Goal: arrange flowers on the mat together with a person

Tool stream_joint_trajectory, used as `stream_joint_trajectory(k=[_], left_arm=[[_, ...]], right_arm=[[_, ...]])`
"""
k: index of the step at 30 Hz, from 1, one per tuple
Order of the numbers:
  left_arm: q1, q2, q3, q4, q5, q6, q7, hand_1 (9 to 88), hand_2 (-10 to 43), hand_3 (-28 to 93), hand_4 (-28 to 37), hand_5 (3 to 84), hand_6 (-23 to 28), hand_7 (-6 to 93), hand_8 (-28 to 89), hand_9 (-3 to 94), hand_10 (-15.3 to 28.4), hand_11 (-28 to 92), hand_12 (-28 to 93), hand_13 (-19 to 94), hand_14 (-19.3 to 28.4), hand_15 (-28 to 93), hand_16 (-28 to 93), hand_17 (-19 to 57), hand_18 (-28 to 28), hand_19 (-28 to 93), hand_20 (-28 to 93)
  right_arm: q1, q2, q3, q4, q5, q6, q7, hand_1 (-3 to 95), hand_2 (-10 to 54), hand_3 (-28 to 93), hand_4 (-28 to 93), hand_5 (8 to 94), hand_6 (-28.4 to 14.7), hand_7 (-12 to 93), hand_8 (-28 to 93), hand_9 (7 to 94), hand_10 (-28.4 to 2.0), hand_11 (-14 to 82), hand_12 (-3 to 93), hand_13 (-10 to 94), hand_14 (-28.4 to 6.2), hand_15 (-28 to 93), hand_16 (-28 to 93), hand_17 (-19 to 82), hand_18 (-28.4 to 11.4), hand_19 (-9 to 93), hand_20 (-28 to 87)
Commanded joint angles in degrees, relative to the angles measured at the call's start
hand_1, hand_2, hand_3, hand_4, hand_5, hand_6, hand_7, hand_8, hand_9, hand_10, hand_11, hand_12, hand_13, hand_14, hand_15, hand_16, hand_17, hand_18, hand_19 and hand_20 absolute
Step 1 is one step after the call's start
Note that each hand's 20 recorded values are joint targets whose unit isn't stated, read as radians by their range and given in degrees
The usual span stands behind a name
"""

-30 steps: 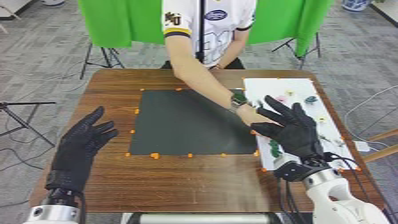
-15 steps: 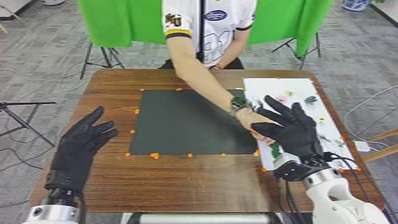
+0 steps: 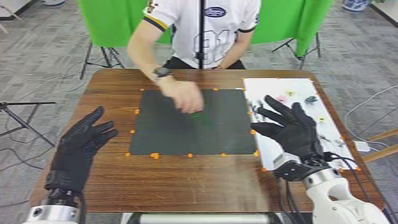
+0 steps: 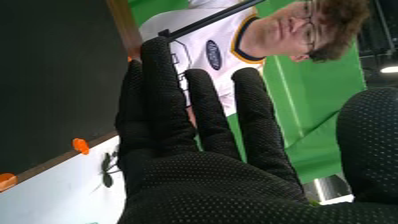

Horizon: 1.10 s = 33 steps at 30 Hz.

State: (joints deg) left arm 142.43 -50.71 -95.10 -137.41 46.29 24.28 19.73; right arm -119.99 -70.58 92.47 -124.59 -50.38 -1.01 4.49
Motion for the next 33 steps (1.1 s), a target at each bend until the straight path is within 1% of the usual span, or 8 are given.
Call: stream_joint_trajectory(k=[1, 4, 5, 19, 20, 23, 28, 33], left_arm=[[0.80, 0.22, 0.15, -0.18, -0.13, 0.39, 0.26, 21.3, 4.9, 79, -28.3, 33.1, 6.0, 14.9, -11, 33.8, 19.3, 24, 9, 23, 26.3, 51, -10, -10.4, 21.3, 47, 9], [0.86, 0.01, -0.03, -0.30, 0.01, 0.22, -0.09, 21.3, 5.0, 79, -28.3, 33.1, 6.0, 15.0, -11, 33.8, 19.2, 24, 9, 23, 26.3, 51, -10, -10.4, 21.3, 47, 9], [0.61, 0.30, 0.17, -0.12, -0.15, 0.36, 0.31, 21.3, 5.0, 79, -28.3, 33.1, 6.0, 15.0, -11, 33.8, 19.3, 24, 9, 23, 26.4, 51, -10, -10.4, 21.3, 47, 9], [0.45, -0.16, -0.04, -0.14, 0.17, -0.11, -0.75, 21.3, 5.0, 79, -28.3, 33.2, 6.0, 15.2, -11, 33.9, 19.3, 24, 9, 23, 26.3, 50, -10, -10.4, 21.3, 47, 9], [0.61, 0.05, 0.09, -0.17, -0.08, 0.26, -0.15, 21.3, 5.0, 79, -28.3, 33.2, 6.1, 15.2, -11, 33.9, 19.3, 24, 9, 23, 26.4, 50, -10, -10.4, 21.4, 47, 9], [0.69, -0.20, -0.04, -0.18, 0.16, -0.02, -0.56, 21.3, 5.0, 79, -28.3, 33.2, 6.1, 15.1, -11, 33.9, 19.3, 24, 9, 23, 26.3, 50, -10, -10.4, 21.4, 47, 9], [0.43, -0.18, 0.05, -0.12, 0.05, 0.15, -0.43, 21.3, 5.0, 79, -28.3, 33.2, 6.1, 15.1, -11, 33.9, 19.3, 24, 9, 23, 26.3, 51, -10, -10.4, 21.4, 47, 9], [0.59, 0.40, 0.28, -0.12, -0.41, 0.58, 0.22, 21.3, 5.0, 79, -28.3, 33.2, 6.1, 15.1, -11, 33.9, 19.3, 24, 9, 23, 26.3, 51, -10, -10.4, 21.3, 47, 9]], right_arm=[[-0.35, -0.19, -0.10, -0.47, 0.07, 0.16, -0.21, 13.6, 13.2, 68, -28, 40.2, -1.0, 10, -10, 39.4, -16.5, 9.0, 13.3, 39, -21.0, 44, 9, 11, -19.4, 56, 15], [-0.37, -0.37, -0.01, -0.51, 0.00, -0.11, 0.16, 13.5, 13.3, 68, -28, 40.2, -1.0, 11, -10, 39.4, -16.4, 9.1, 13.3, 39, -21.0, 44, 9, 11, -19.4, 56, 15], [-0.37, -0.20, -0.07, -0.45, 0.07, -0.08, -0.24, 13.5, 13.3, 68, -28, 40.2, -1.0, 11, -10, 39.3, -16.4, 9.1, 13.3, 39, -21.0, 44, 9, 11, -19.4, 56, 15], [-0.85, -0.21, 0.11, -0.75, -0.02, 0.45, -0.06, 13.6, 13.4, 68, -28, 40.7, -1.1, 11, -10, 40.5, -15.7, 9.5, 13.3, 40, -20.9, 44, 9, 11, -19.4, 56, 15], [-0.51, -0.27, 0.10, -0.56, -0.03, 0.13, 0.01, 13.6, 13.4, 68, -28, 40.8, -1.1, 11, -10, 40.5, -15.7, 9.5, 13.3, 40, -20.9, 44, 9, 11, -19.4, 56, 15], [-0.80, -0.31, 0.18, -0.69, -0.05, 0.33, 0.05, 13.6, 13.5, 68, -28, 40.9, -1.1, 11, -10, 40.6, -15.7, 9.5, 13.2, 40, -20.9, 45, 9, 11, -19.4, 56, 15], [-0.79, -0.43, 0.41, -0.62, 0.01, -0.07, 0.09, 13.7, 13.5, 68, -28, 40.9, -1.0, 11, -10, 40.6, -15.6, 9.5, 13.2, 40, -20.9, 45, 9, 11, -19.4, 56, 15], [-0.80, -0.46, 0.49, -0.62, -0.06, -0.30, -0.03, 13.6, 13.4, 68, -28, 40.9, -1.1, 11, -10, 40.6, -15.6, 9.5, 13.2, 40, -20.9, 45, 9, 11, -19.4, 57, 15]])
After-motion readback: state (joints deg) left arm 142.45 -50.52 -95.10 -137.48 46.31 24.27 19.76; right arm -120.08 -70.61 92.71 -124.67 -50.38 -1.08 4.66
